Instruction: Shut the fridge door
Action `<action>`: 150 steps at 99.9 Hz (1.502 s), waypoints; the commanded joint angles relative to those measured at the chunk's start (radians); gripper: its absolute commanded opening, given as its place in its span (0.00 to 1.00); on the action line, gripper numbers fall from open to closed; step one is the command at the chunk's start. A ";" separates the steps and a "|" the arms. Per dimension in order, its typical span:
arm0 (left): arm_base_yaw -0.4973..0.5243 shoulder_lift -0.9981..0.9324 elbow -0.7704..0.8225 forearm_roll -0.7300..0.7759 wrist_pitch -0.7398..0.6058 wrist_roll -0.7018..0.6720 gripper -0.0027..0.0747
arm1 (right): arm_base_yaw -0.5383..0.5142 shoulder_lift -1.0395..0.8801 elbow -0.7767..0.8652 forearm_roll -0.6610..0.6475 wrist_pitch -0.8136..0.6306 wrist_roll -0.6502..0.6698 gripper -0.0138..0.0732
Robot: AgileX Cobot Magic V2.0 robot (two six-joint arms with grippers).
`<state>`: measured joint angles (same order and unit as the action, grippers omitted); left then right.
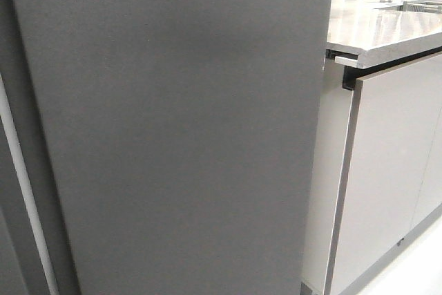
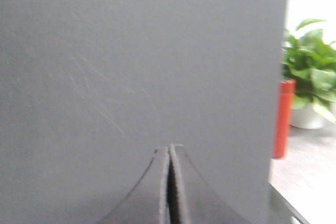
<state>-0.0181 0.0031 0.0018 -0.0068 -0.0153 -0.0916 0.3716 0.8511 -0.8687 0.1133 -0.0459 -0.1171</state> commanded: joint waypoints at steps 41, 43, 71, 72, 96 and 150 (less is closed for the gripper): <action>-0.005 0.019 0.028 -0.002 -0.077 -0.003 0.01 | -0.147 -0.394 0.341 0.002 -0.095 -0.012 0.07; -0.005 0.019 0.028 -0.002 -0.077 -0.003 0.01 | -0.147 -0.409 0.356 0.002 -0.095 -0.012 0.07; -0.005 0.019 0.028 -0.002 -0.077 -0.003 0.01 | -0.199 -0.568 0.559 0.002 -0.095 -0.010 0.07; -0.005 0.019 0.028 -0.002 -0.077 -0.003 0.01 | -0.204 -0.572 0.564 0.002 -0.095 -0.010 0.07; -0.005 0.019 0.028 -0.002 -0.077 -0.003 0.01 | -0.261 -0.721 0.720 0.002 -0.097 -0.010 0.07; -0.005 0.019 0.028 -0.002 -0.077 -0.003 0.01 | -0.314 -0.871 0.890 0.002 -0.068 -0.010 0.07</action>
<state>-0.0181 0.0031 0.0018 -0.0068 -0.0153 -0.0916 0.0677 -0.0072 0.0112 0.1133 -0.0471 -0.1171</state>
